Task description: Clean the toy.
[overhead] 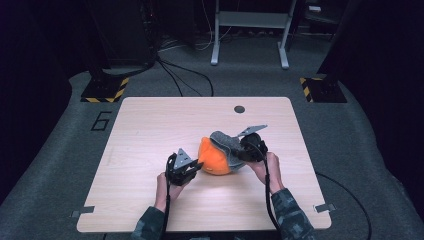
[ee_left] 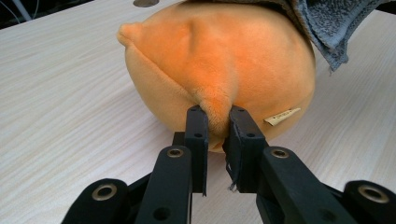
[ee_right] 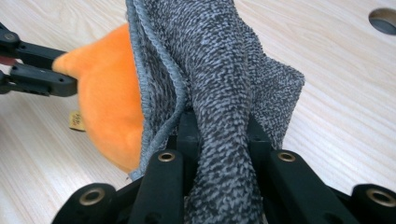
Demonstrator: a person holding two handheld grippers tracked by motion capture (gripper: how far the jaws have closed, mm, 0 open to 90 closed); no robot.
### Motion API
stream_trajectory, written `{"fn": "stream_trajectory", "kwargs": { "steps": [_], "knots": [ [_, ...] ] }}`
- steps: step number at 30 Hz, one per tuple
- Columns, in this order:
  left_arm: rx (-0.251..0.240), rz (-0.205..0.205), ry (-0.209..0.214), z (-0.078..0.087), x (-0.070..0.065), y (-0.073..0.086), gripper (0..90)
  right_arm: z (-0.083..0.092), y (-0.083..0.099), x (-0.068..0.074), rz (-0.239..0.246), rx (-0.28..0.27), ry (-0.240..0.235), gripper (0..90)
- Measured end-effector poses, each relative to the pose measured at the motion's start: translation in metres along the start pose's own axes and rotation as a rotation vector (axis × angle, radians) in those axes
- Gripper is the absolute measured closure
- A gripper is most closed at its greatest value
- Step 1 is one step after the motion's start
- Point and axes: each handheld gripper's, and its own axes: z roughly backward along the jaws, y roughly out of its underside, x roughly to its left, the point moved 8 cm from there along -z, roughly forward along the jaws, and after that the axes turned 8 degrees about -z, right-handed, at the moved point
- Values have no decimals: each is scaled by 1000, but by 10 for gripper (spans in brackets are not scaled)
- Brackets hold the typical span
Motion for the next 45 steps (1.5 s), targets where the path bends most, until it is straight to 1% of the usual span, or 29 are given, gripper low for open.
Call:
{"fn": "stream_trajectory", "kwargs": {
  "steps": [1,2,3,4,5,9,10,11,12,14,15,18,19,23,24,25,27,28,31,33,34,36,38,39,40,41,43,44,45],
  "knots": [
    [-1,0,1,0,0,0,792,0,2,-2,-6,3,-3,746],
    [0,0,2,0,0,0,791,0,3,-4,-9,-1,9,746],
    [0,-1,2,0,-1,0,791,0,5,-6,-13,1,3,745],
    [2,-4,3,0,0,0,791,0,7,-7,-28,-2,6,745],
    [3,-13,0,0,0,-1,791,1,9,-10,-21,4,7,745],
    [-2,-6,0,0,-1,-2,791,0,17,-18,-51,5,18,746],
    [-1,-8,-1,0,-1,-2,791,-1,19,-21,-50,6,19,746],
    [-1,-13,-2,0,0,-2,790,-1,21,-22,-66,10,20,746],
    [-2,-13,0,0,0,-2,789,-3,23,-26,-68,6,24,746],
    [-2,-17,2,0,0,-2,789,-5,28,-30,-99,21,23,747],
    [-2,-18,2,0,0,-2,789,-7,32,-35,-96,28,35,747],
    [-4,-17,6,0,-1,-3,788,-9,37,-41,-120,40,46,748],
    [-5,-17,9,0,-1,-3,788,-9,37,-43,-129,38,54,748],
    [-8,-32,8,0,-1,-5,788,1,30,-45,-118,16,65,749],
    [-8,-37,9,0,-1,-5,788,4,26,-44,-115,9,63,749],
    [-9,-32,12,0,-2,-6,788,8,22,-43,-112,-1,60,749],
    [-8,-39,12,0,-2,-6,788,16,10,-36,-84,-37,48,749],
    [-8,-42,11,0,-2,-7,788,18,5,-33,-79,-45,39,749],
    [-10,-38,12,0,-2,-9,788,22,-12,-16,-38,-51,18,748],
    [-8,-47,12,0,-2,-10,788,21,-21,-6,-16,-46,9,747],
    [-8,-46,12,0,-2,-11,788,18,-27,1,-5,-47,2,747],
    [-12,-42,16,-1,-3,-12,788,15,-32,9,22,-34,-14,746],
    [-11,-54,11,-1,-2,-14,789,8,-39,20,45,-23,-21,745],
    [-10,-55,12,-1,-2,-14,788,6,-40,24,42,-9,-26,744],
    [-12,-53,11,-2,-3,-14,788,4,-42,26,59,-9,-26,744],
    [-12,-52,13,-2,-3,-14,788,2,-44,29,63,-3,-32,743],
    [-11,-55,11,-2,-2,-14,789,-3,-47,34,67,4,-37,741],
    [-12,-56,11,-2,-2,-14,789,-5,-48,37,58,0,-41,741],
    [-14,-54,12,-2,-2,-14,789,-6,-49,38,79,4,-50,740]
  ]
}}
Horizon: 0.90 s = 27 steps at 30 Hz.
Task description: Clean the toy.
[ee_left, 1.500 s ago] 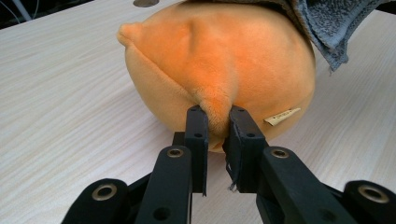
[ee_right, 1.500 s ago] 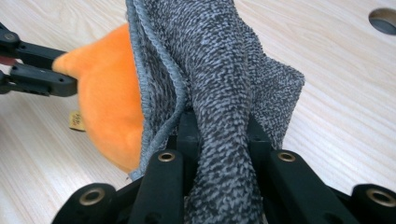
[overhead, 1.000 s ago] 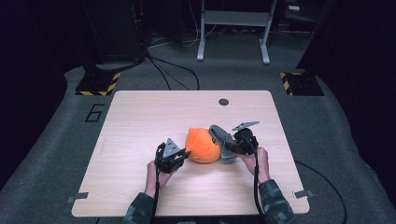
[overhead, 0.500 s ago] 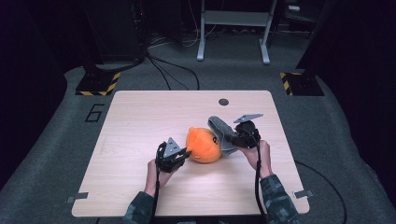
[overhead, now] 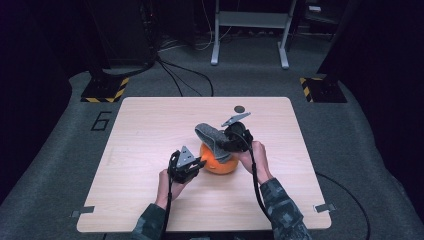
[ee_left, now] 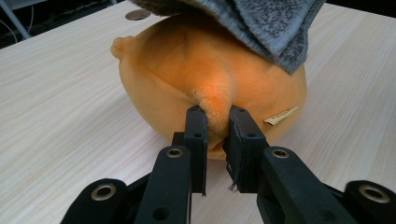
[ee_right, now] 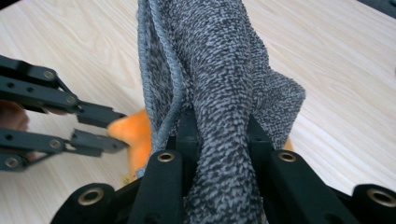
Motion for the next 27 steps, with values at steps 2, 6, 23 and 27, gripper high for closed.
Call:
{"fn": "stream_trajectory", "kwargs": {
  "steps": [2,6,23,27],
  "knots": [
    [-1,-7,2,0,-1,-1,789,-2,-3,5,-2,-1,-7,741],
    [-2,-14,-4,-1,0,-2,791,-10,-6,13,1,-6,-17,741],
    [0,-2,-8,-1,-2,-3,795,-10,4,8,12,10,24,745],
    [4,7,-12,-1,-2,-2,795,-5,9,4,-3,4,23,744]
  ]
}}
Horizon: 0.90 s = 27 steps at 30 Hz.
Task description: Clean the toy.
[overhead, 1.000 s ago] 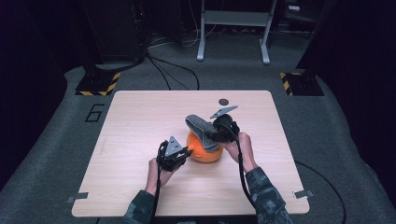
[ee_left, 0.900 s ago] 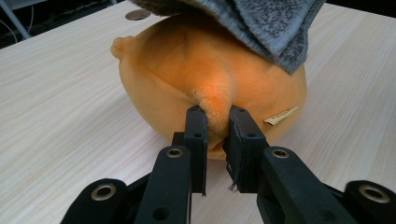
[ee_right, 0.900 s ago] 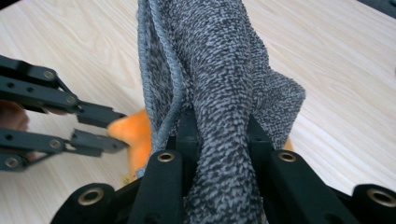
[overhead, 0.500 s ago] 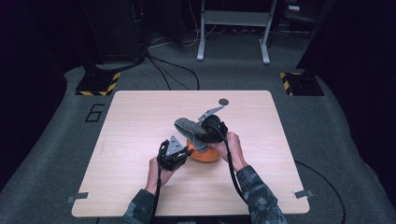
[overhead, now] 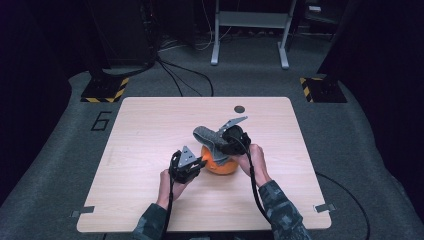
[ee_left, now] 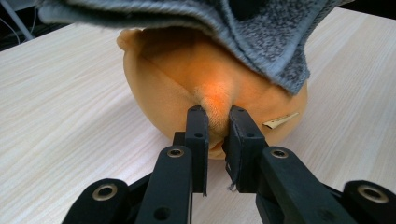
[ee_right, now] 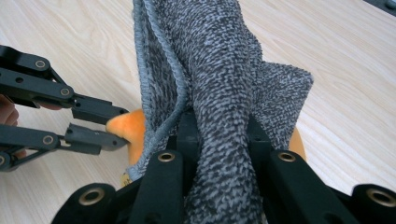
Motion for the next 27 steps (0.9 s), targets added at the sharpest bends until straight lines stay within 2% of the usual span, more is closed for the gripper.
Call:
{"fn": "stream_trajectory", "kwargs": {
  "steps": [6,9,15,17,24,26,27],
  "knots": [
    [6,8,-1,1,1,4,794,5,8,-7,-9,-12,4,743],
    [5,20,-3,1,1,5,794,7,12,-11,-28,-17,8,742],
    [9,17,-6,1,2,6,794,11,22,-21,-57,-22,23,741],
    [7,28,-4,0,2,6,793,12,28,-28,-65,-27,23,739],
    [7,26,-5,0,2,6,793,14,43,-41,-109,-26,31,738],
    [6,28,-4,0,2,6,793,15,48,-44,-139,-21,35,738],
    [7,24,-7,0,2,6,792,14,49,-48,-127,-26,35,738]
  ]
}}
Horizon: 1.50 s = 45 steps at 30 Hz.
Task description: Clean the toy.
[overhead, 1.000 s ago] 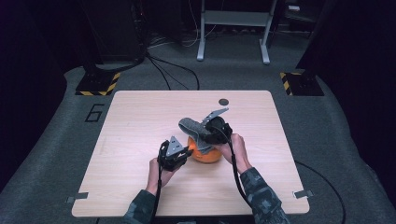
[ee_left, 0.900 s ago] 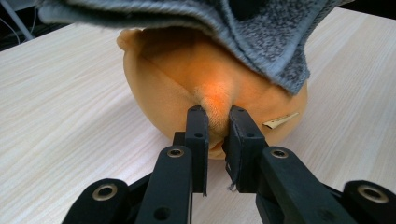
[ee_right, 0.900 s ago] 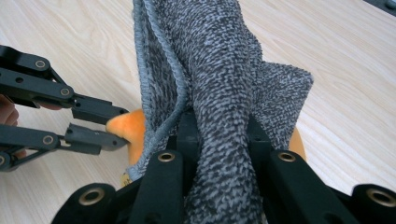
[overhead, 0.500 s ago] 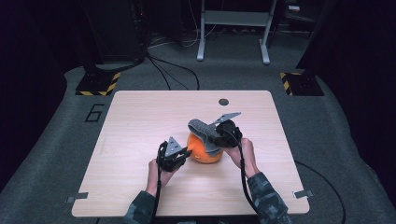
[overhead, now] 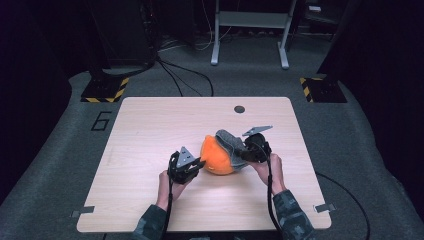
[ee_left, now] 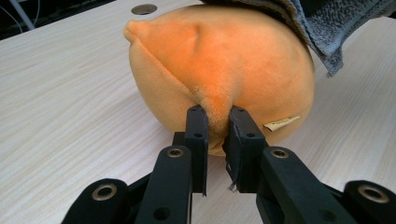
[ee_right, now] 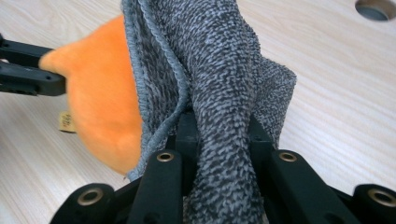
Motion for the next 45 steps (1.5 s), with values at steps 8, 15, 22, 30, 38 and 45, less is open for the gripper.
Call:
{"fn": "stream_trajectory", "kwargs": {
  "steps": [8,15,22,30,38,45],
  "knots": [
    [-3,1,1,0,-1,-1,793,-2,12,-11,-47,17,12,737],
    [-3,-1,6,0,-1,-1,792,-6,19,-19,-65,24,19,736],
    [-1,0,6,0,-2,-1,791,-11,28,-27,-99,42,25,736],
    [-4,-2,2,-1,-1,-1,790,-19,40,-36,-120,83,39,734],
    [-1,2,0,-1,-1,0,789,-17,44,-43,-127,93,49,738],
    [-1,6,-2,-1,0,-1,786,20,18,-35,-102,-28,32,740]
  ]
}}
